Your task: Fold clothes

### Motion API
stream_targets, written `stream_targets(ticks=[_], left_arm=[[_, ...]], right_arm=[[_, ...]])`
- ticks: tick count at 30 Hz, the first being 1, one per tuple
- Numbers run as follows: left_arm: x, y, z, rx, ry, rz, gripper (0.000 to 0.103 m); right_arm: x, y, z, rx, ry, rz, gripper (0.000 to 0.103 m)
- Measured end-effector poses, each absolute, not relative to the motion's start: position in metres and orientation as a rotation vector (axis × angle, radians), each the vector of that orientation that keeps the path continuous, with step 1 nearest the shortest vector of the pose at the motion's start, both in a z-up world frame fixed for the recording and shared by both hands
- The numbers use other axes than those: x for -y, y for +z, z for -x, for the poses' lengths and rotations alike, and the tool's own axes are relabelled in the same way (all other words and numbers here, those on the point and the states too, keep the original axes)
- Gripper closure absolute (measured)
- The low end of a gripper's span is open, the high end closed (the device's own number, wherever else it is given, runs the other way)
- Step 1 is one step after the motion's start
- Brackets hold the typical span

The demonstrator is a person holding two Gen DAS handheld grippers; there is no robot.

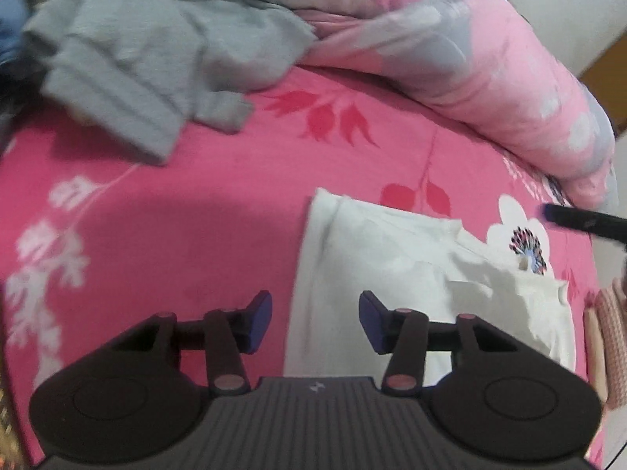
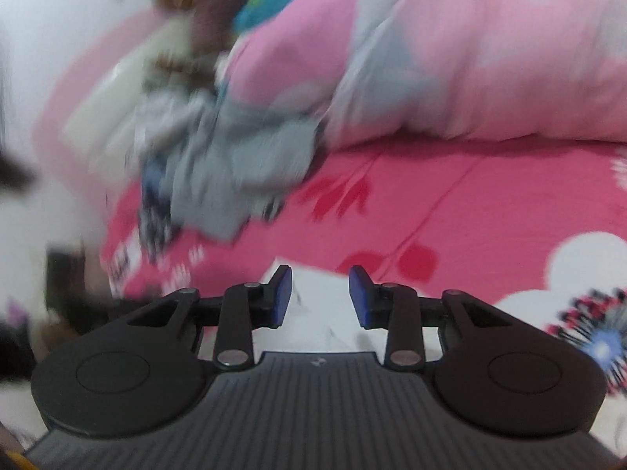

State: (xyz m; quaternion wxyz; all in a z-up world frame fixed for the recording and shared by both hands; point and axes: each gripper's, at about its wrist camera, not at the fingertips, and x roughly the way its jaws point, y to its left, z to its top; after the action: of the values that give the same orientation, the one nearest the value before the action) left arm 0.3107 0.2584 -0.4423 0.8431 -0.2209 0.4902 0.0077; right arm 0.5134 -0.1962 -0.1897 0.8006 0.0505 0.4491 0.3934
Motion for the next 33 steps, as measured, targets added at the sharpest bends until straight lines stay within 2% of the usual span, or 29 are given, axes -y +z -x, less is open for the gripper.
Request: stream_targets(ticks=[6, 19, 21, 23, 24, 33], left_arm=[[-0.238, -0.453, -0.336, -1.034, -0.061, 0.331, 0.061], [-0.233, -0.475, -0.366, -1.048, -0.15, 0.244, 0.068], [-0.234, -0.478, -0.368, -1.05, -0.159, 0.229, 0.068], [-0.234, -0.48, -0.369, -1.051, -0.167, 0.223, 0.069], [-0.235, -0.481, -0.37, -1.052, -0.171, 0.22, 0.069], [-0.236, -0.485, -0.375, -1.038, -0.197, 0.203, 0.068]], right_arm=[[0.125, -0.232, -0.511, -1.027, 0.968, 0.145, 0.075], [0.094, -0.28, -0.517, -1.15, 0.999, 0.303, 0.074], [0.091, -0.285, -0.517, -1.166, 1.007, 0.323, 0.076], [0.088, -0.287, -0.514, -1.162, 1.015, 0.352, 0.096], [0.087, -0.285, -0.513, -1.153, 1.016, 0.359, 0.099], [0.085, -0.258, -0.507, -1.049, 0.991, 0.411, 0.102]])
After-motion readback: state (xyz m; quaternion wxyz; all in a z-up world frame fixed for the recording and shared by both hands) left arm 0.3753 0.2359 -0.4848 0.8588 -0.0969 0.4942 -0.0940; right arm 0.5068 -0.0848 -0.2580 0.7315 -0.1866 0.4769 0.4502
